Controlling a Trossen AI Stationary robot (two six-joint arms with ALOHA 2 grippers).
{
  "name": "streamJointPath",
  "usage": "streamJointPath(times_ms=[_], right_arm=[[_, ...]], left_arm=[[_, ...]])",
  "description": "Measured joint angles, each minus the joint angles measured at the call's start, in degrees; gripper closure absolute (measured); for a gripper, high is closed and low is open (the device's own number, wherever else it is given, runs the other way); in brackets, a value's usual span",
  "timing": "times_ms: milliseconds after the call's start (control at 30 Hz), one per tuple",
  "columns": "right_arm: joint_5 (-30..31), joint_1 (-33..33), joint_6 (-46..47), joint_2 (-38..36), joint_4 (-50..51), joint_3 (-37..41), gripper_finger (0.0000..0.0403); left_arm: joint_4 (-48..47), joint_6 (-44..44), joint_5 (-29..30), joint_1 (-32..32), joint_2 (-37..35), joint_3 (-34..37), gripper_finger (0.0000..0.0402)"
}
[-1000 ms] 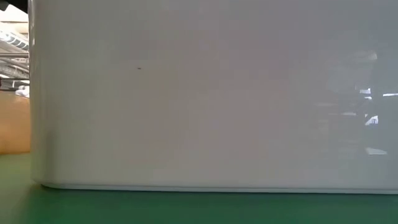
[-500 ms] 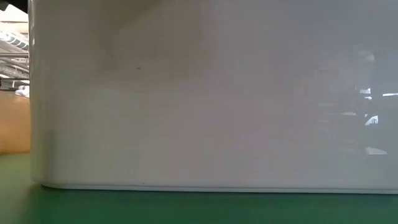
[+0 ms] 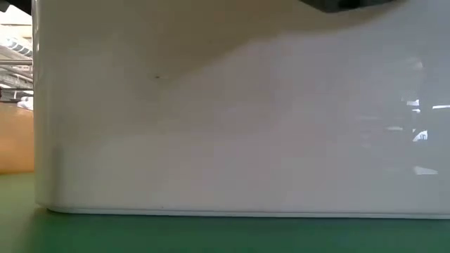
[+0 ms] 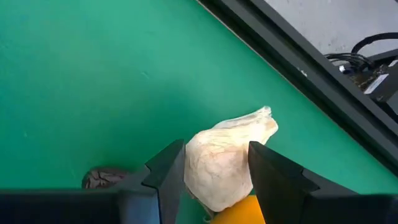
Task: Sort produce into baskets
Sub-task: Put the garlic into the orange bin
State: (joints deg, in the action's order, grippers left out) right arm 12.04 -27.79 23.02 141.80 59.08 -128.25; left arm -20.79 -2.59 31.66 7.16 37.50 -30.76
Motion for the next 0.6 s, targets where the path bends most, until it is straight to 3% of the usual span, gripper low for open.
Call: streamJointPath(times_ms=[233, 600], right_arm=[[-0.4, 0.0, -0.1, 0.0, 2.4, 0.0, 0.0253], [-0.6, 0.0, -1.4, 0.0, 3.4, -0.1, 0.0345]], left_arm=[[0.0, 0.0, 0.0, 0.0, 0.0, 0.0, 0.0292], [0.0, 0.0, 0.0, 0.0, 0.0, 0.0, 0.0292]])
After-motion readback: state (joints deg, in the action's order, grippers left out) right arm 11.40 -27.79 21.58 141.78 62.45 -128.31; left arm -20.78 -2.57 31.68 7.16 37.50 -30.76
